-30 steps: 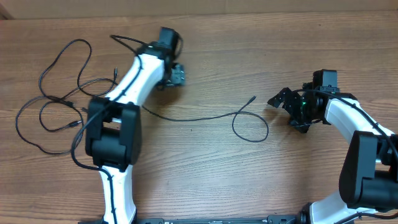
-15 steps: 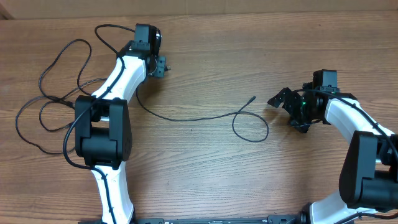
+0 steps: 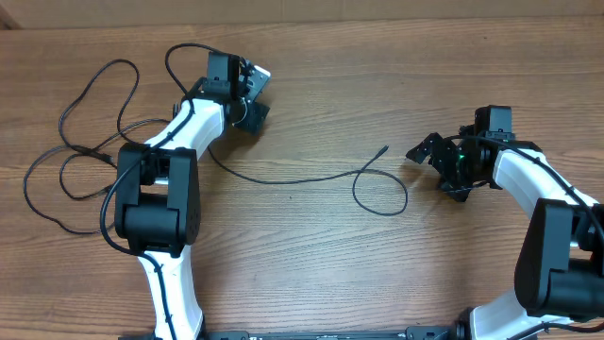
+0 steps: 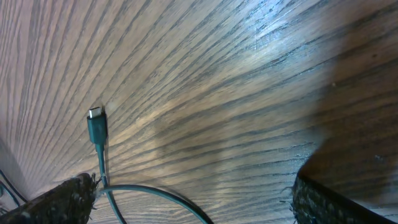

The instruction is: Untangle cables

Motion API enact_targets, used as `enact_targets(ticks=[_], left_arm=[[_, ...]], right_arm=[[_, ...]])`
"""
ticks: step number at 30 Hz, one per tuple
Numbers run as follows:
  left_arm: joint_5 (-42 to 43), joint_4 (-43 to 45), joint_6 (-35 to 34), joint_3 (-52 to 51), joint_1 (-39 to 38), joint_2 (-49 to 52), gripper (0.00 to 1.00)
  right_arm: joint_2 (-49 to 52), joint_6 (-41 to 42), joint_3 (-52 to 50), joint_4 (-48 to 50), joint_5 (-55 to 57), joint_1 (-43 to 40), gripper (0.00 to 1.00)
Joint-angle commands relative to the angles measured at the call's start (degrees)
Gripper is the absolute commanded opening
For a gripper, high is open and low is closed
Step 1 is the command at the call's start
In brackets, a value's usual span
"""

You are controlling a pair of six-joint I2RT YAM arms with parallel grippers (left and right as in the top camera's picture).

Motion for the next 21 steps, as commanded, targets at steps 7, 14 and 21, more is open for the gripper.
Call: enact_targets(ticks=[7, 14, 21], left_arm=[[1.4, 2.1, 2.9, -1.3, 0.3, 0.6, 0.47], [-1.1, 3.7, 2.9, -3.3, 0.3, 0.6, 0.44], [-2.5, 6.0, 2.8, -5.8, 0.3, 0.6, 0.31]], right_arm=[[-0.4, -0.3, 0.2, 0.2, 1.9, 0.1, 1.00], [-0.4, -0.3, 0.2, 0.3, 1.9, 0.1, 1.00], [-0.4, -0.3, 0.2, 0.3, 1.9, 0.1, 1.00]])
